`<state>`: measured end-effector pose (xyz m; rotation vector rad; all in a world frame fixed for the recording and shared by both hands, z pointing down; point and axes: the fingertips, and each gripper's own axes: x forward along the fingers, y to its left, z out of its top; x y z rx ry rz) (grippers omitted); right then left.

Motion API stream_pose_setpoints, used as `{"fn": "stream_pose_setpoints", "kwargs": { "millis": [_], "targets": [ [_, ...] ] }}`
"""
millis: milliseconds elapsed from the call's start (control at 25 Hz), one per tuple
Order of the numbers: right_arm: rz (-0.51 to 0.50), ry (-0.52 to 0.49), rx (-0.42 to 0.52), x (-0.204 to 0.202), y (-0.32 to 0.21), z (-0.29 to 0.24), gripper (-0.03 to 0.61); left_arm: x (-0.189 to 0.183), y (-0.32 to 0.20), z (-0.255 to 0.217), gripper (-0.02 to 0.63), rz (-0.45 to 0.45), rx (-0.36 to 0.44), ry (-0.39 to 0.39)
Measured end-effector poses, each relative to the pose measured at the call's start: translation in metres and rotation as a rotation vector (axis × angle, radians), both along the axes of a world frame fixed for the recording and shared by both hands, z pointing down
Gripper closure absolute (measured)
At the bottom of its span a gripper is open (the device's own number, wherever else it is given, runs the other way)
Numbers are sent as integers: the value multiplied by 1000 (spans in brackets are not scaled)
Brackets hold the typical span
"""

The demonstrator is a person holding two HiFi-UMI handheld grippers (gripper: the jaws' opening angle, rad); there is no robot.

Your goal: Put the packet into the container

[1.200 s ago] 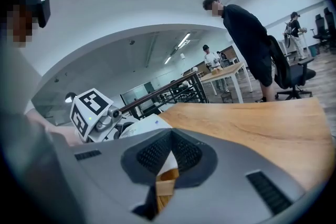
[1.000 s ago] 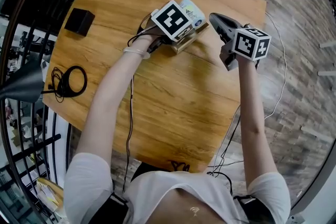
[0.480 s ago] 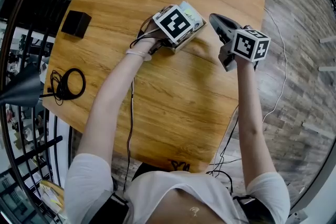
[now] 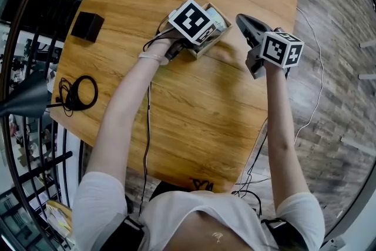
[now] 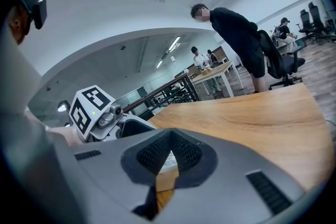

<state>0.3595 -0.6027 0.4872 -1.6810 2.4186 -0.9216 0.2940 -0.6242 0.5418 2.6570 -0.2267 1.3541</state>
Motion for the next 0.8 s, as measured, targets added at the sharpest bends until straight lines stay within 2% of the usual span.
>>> {"fn": "stream_pose_setpoints", "kwargs": {
  "millis": [240,280,400,480,600,800],
  "targets": [
    [-9,-10,5,-3,-1,-1,568,3,0,-11,230,28,57,5],
    [-11,-9,4,-3,0,-1,568,4,-1,-12,253,22,70,17],
    [-14,-3,2,-4,1,-1,568,7,-3,-12,446,13,129,50],
    [-16,-5,0,-7,2,0,568,5,-2,-11,486,26,172,52],
    [-18,17,-9,-11,4,2,568,2,-3,-12,604,6,213,69],
    [-16,46,-14,-9,8,0,568,4,2,-19,604,-19,219,99]
  ]
}}
